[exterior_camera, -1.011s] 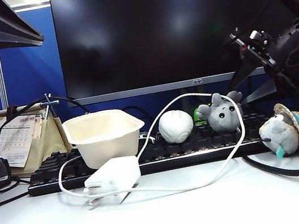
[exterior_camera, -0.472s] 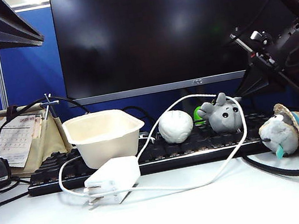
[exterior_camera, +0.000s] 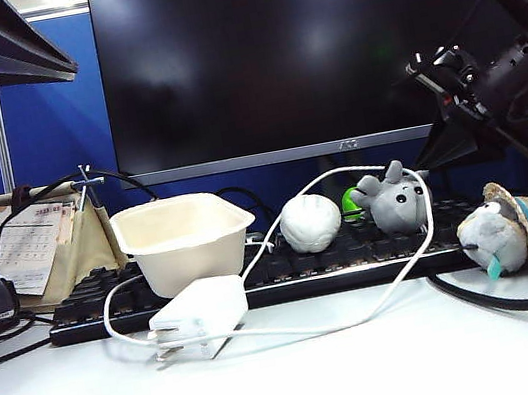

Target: Identity fluffy octopus among items on the table, put them into the paper lunch box.

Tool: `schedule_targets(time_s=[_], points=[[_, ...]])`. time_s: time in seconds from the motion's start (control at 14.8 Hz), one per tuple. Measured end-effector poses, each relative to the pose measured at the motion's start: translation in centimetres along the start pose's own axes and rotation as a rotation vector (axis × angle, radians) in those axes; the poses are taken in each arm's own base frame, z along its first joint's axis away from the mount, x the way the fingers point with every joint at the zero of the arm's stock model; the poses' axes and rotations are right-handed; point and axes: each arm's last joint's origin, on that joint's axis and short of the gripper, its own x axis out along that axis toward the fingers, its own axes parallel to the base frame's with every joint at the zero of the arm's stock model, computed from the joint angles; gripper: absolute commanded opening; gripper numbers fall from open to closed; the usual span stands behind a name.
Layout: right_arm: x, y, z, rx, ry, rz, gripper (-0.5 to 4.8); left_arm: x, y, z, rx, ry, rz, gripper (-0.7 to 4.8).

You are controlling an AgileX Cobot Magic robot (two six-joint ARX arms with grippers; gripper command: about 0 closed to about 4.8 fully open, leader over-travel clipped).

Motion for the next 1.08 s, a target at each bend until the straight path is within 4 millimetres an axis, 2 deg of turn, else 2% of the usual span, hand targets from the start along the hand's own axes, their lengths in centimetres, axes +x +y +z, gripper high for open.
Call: schedule_targets(time_s=[0.34, 0.61, 0.74, 1.08], points=[[0.2, 0.5, -0.5, -0.147, 0.065, 0.087, -0.05, 0.0, 0.0, 0.0, 0.000, 0.000, 0.000, 0.40], [1.0, 2.7, 0.4, -0.230, 0.079, 0.155, -0.05, 0.0, 0.0, 0.0, 0.000, 0.000, 0.000, 0.40], [1.4, 3.9, 1.1, -0.286, 0.065, 0.109, -0.05, 0.0, 0.0, -0.1, -0.007, 0.009, 0.002, 0.40], [1.4, 3.7, 1.4, -0.340, 0.045, 0.001, -0.05, 0.0, 0.1, -0.3, -0.020, 0.027, 0.006, 0.40]])
